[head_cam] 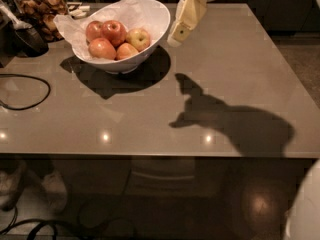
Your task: Pick apple from white bowl
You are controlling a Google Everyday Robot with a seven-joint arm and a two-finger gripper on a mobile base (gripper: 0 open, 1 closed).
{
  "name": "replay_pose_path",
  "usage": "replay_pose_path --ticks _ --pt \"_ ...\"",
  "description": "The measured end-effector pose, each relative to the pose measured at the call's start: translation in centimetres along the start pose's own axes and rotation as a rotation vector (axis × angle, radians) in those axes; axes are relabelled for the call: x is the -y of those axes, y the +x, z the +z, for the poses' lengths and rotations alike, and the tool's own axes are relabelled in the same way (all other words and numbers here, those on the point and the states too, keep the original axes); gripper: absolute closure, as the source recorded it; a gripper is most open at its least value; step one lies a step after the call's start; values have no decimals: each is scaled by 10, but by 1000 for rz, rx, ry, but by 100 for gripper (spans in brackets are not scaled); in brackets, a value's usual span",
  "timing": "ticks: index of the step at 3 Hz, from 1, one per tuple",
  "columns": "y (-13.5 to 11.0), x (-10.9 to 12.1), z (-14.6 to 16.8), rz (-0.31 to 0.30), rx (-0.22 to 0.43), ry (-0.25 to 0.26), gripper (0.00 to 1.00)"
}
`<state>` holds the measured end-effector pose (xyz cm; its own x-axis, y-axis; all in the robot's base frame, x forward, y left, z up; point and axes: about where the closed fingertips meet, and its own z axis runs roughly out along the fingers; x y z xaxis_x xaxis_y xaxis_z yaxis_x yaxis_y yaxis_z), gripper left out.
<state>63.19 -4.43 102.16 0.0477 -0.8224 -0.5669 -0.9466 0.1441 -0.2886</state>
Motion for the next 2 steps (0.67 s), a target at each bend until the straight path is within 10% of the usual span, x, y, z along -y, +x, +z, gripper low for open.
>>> replay_pose_path --ticks 2 --pt "-31 19 22 -44 -3 -38 0"
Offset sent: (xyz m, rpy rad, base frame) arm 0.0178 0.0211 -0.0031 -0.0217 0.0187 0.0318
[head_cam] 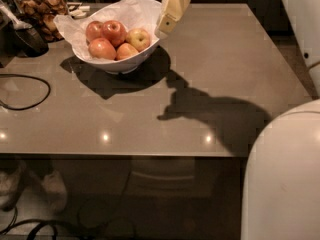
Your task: Pick apple from white bowl
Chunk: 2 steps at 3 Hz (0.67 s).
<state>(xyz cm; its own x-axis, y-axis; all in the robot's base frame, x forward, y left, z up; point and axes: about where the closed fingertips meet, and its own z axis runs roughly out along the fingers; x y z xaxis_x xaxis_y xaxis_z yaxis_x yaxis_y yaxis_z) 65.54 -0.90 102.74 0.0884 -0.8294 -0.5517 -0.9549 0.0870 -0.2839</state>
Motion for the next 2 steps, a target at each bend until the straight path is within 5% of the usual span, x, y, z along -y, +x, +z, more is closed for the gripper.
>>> replay_pose_path --ticks 2 --pt "-15 23 26 51 -28 12 0"
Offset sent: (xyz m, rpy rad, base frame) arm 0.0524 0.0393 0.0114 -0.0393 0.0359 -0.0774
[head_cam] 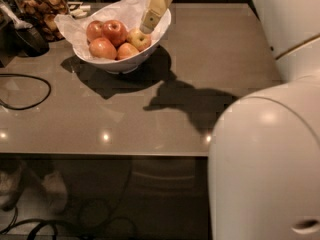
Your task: Pick apple from white bowl
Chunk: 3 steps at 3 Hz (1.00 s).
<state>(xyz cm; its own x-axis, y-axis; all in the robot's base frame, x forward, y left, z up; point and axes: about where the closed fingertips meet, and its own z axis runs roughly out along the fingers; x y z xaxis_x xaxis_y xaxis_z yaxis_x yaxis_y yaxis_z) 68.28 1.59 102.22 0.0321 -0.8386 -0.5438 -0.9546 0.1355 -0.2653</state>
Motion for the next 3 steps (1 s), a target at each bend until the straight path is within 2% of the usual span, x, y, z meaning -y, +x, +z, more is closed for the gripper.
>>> replay_pose_path --ticks 1,2,3 --pt "-24 19 26 -11 -21 1 0" --pt "-27 24 28 -11 -9 13 0" --pt "-40 27 45 -59 27 -3 0"
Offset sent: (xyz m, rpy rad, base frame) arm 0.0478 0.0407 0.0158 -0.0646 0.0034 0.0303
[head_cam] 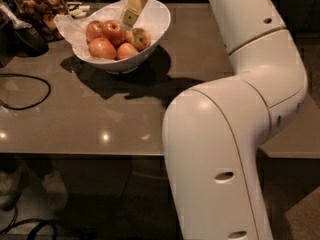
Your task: Pick apple from white bowl
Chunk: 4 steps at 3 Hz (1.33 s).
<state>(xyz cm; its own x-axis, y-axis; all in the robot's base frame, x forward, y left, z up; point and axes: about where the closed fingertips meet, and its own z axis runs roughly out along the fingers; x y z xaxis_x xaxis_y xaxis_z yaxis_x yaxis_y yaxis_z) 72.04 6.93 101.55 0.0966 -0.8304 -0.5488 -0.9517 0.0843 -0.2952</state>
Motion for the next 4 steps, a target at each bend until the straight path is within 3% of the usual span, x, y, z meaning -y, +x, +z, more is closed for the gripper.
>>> replay_pose_path --ticks 2,4 --pt "-13 6 24 -69 32 -22 0" --pt "-5 14 38 -79 5 -17 0"
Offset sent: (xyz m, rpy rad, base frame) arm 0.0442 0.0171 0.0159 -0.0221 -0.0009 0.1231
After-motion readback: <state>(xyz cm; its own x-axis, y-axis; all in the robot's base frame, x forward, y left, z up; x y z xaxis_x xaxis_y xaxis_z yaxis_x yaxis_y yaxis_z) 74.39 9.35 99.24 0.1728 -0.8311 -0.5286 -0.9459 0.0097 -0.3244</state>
